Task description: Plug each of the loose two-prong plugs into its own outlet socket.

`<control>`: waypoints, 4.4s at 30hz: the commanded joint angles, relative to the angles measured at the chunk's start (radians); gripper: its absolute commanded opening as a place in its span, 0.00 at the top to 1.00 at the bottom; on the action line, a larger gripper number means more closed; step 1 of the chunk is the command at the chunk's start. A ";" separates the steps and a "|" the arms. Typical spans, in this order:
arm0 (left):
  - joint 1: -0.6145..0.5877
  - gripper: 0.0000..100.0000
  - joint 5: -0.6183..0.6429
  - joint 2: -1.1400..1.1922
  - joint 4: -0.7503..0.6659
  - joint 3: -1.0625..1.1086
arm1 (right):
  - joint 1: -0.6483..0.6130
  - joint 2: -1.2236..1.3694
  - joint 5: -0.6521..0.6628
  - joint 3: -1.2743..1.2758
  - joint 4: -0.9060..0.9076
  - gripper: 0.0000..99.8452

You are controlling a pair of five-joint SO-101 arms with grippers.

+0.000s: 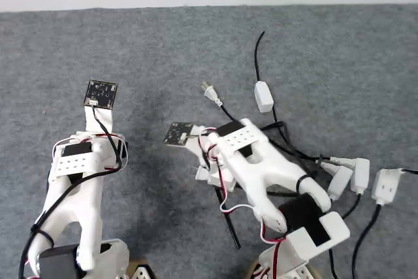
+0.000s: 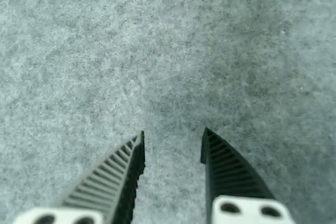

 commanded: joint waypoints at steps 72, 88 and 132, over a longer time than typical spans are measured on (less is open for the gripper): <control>-0.023 0.83 -0.011 -0.005 -0.021 -0.022 | 0.151 -0.134 -1.576 0.038 0.005 0.79; -0.021 0.83 -0.011 -0.005 -0.021 -0.024 | 0.148 -0.208 -1.562 0.207 -0.150 0.80; -0.021 0.83 -0.011 -0.005 -0.021 -0.022 | 0.311 -0.199 -0.290 0.058 -0.010 0.99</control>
